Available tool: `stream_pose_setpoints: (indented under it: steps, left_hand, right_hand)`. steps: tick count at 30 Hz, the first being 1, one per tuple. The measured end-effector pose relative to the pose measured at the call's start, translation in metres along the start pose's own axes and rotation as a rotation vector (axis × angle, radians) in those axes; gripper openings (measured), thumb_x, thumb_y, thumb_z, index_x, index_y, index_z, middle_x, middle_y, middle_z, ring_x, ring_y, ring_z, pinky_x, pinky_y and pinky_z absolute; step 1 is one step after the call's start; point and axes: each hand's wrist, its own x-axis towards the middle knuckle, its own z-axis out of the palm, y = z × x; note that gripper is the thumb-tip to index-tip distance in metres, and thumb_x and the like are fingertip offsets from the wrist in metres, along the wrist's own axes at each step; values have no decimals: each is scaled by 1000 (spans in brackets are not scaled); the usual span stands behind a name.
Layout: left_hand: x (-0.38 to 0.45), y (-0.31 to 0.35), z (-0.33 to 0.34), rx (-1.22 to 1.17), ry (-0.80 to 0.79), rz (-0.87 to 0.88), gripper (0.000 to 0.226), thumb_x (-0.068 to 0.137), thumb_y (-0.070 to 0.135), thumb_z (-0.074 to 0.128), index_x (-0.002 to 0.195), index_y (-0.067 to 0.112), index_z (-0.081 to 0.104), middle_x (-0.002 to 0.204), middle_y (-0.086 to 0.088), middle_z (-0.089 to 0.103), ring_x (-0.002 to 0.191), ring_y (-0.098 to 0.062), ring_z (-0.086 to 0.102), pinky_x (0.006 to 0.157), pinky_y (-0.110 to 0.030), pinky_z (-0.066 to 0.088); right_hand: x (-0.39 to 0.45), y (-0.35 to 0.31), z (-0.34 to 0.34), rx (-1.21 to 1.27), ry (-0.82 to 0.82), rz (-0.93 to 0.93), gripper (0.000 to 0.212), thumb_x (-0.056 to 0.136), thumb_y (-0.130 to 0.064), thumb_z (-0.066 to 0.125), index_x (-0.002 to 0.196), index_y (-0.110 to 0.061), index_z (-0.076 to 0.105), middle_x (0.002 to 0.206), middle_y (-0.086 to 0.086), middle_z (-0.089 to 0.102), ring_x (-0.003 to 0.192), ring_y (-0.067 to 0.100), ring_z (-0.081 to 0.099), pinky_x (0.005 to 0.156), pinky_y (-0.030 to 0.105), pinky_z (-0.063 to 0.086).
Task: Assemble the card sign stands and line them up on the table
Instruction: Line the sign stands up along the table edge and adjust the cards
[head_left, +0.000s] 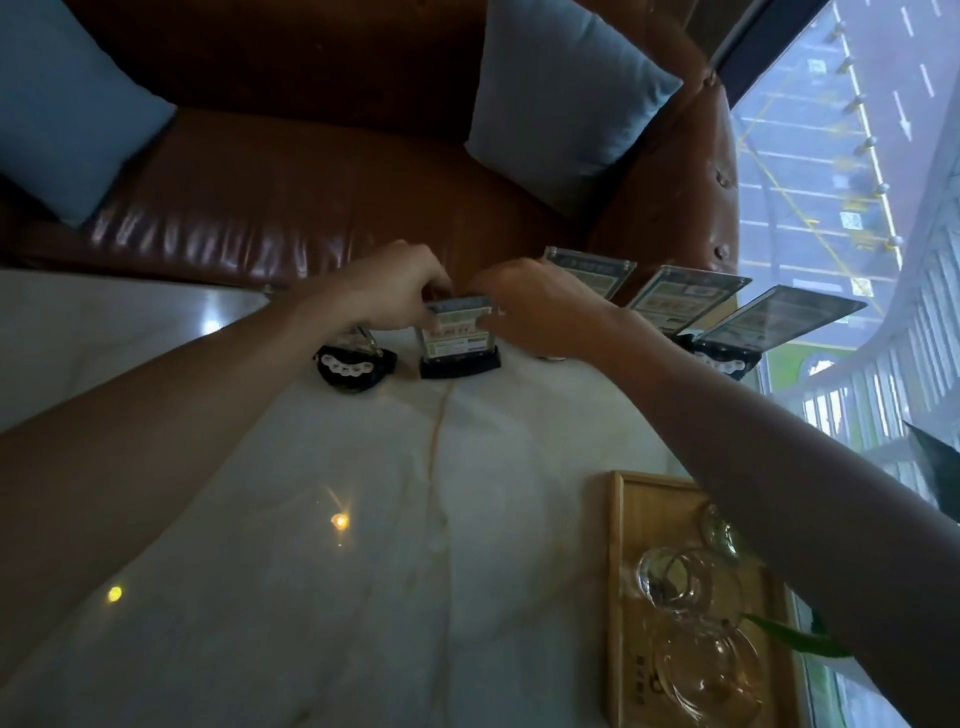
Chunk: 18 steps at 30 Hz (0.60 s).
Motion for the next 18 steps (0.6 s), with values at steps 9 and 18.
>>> stream_pose_setpoints:
  steps: [9, 18]
  left_hand:
    - [-6, -9, 14, -288, 378, -41, 32, 80, 22, 83, 110, 22, 75, 99, 2, 76, 89, -13, 69, 81, -39, 58]
    - [-29, -4, 23, -430, -35, -68, 14, 81, 25, 80, 89, 15, 78, 85, -3, 77, 84, -20, 73, 73, -38, 55]
  right_hand:
    - [-2, -31, 8, 256, 41, 165, 29, 90, -20, 60, 118, -16, 51, 86, 0, 62, 80, 25, 64, 57, 29, 47]
    - [1, -18, 9, 301, 112, 175, 44, 92, -12, 55, 134, -20, 46, 117, 2, 65, 100, 19, 65, 79, 34, 56]
